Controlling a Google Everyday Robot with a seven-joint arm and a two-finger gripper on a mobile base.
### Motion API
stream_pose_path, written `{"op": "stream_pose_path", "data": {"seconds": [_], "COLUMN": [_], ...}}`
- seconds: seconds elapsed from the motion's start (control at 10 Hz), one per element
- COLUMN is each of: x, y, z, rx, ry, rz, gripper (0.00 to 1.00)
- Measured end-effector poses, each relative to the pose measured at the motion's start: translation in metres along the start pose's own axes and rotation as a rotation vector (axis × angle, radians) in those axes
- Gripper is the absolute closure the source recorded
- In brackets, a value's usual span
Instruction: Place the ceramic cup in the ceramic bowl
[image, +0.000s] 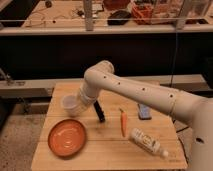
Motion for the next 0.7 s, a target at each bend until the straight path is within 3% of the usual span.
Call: {"op": "stream_pose_path", "data": {"seconds": [0.4, 0.7], "x": [0.001, 0.010], "y": [-0.007, -0.015], "z": [0.003, 0.014], "rx": [0.003, -0.031], "ry": [-0.002, -0.057], "rz": [-0.053, -0.141], "gripper": [0.20, 0.20]}}
